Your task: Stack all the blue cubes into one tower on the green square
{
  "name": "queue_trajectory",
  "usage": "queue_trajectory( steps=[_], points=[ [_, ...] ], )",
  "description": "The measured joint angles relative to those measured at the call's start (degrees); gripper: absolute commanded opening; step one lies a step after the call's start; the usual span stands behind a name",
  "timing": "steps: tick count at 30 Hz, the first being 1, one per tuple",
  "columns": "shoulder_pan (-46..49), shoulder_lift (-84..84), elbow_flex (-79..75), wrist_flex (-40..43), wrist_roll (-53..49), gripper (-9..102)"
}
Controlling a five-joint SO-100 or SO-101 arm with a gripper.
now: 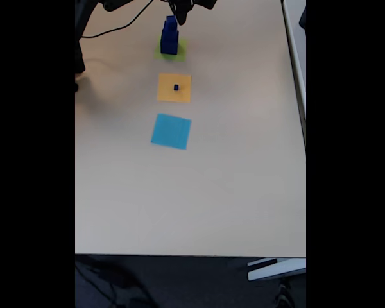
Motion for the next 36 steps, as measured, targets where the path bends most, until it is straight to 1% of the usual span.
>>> queue_trajectory(
  steps=[36],
  points=[
    [0.8,0.0,0.7,0.0,-0.4,0]
  ],
)
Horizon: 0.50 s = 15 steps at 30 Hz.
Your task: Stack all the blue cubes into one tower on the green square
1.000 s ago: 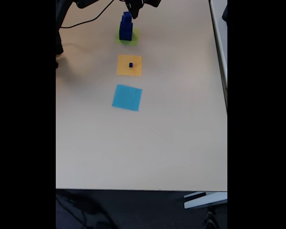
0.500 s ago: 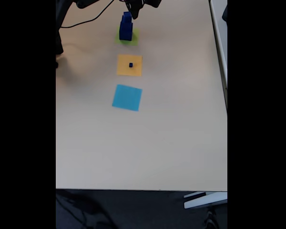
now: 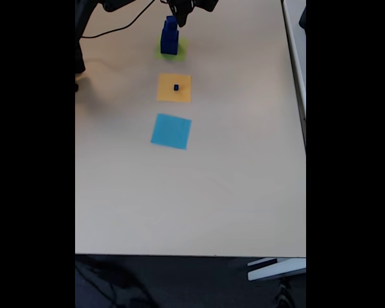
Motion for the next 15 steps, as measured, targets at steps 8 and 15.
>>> queue_trajectory(
  steps=[8,15],
  points=[
    [-0.2,0.0,0.1,0.0,0.0,0],
    [-0.2,0.0,0.1,0.0,-0.4,0]
  ],
)
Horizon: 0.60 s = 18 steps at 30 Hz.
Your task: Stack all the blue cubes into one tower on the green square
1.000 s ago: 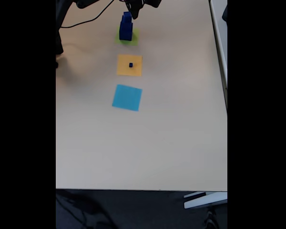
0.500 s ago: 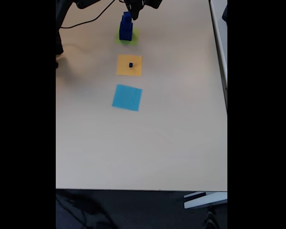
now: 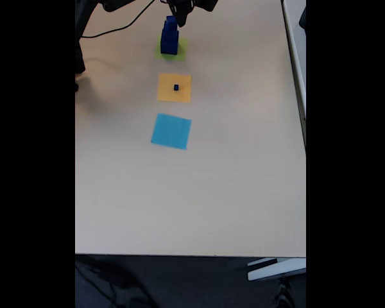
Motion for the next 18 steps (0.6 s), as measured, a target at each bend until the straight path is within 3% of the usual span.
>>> queue_trajectory(
  steps=[18],
  points=[
    [0.0,0.0,0.0,0.0,0.2,0]
  ],
)
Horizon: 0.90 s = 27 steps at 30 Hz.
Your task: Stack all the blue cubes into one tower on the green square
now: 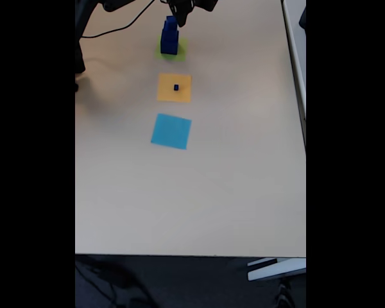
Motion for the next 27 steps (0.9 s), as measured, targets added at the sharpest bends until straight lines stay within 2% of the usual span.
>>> queue_trajectory(
  steps=[27],
  points=[
    [-1.1,0.0,-1.5,-3.2,4.8,0]
  ],
)
